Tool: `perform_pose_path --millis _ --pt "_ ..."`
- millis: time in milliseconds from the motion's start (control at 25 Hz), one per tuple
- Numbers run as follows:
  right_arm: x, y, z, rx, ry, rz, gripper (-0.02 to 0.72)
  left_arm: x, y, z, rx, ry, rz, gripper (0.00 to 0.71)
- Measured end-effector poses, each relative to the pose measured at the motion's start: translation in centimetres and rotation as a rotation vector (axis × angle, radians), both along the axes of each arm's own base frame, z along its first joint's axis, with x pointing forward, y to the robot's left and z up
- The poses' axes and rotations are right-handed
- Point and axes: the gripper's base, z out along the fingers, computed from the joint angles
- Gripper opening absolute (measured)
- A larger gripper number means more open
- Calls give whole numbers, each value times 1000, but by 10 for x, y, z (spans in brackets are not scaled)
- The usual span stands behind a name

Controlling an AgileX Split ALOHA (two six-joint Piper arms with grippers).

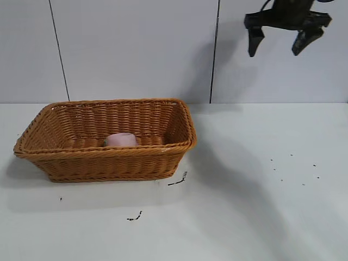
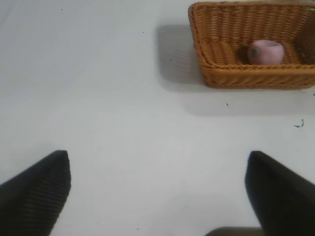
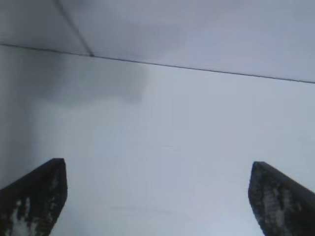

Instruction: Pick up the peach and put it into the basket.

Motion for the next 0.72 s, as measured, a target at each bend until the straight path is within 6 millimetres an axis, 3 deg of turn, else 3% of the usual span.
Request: perform_pose_path --millis 120,360,560,720 --pt "-6 -17 8 19 -1 -32 696 0 0 0 0 0 0 693" --pt "-35 -21 38 12 14 -42 696 0 0 0 0 0 0 693" --pt "-85 -10 76 58 21 -21 696 0 0 0 0 0 0 693" --pt "-146 1 104 74 23 7 696 0 0 0 0 0 0 693"
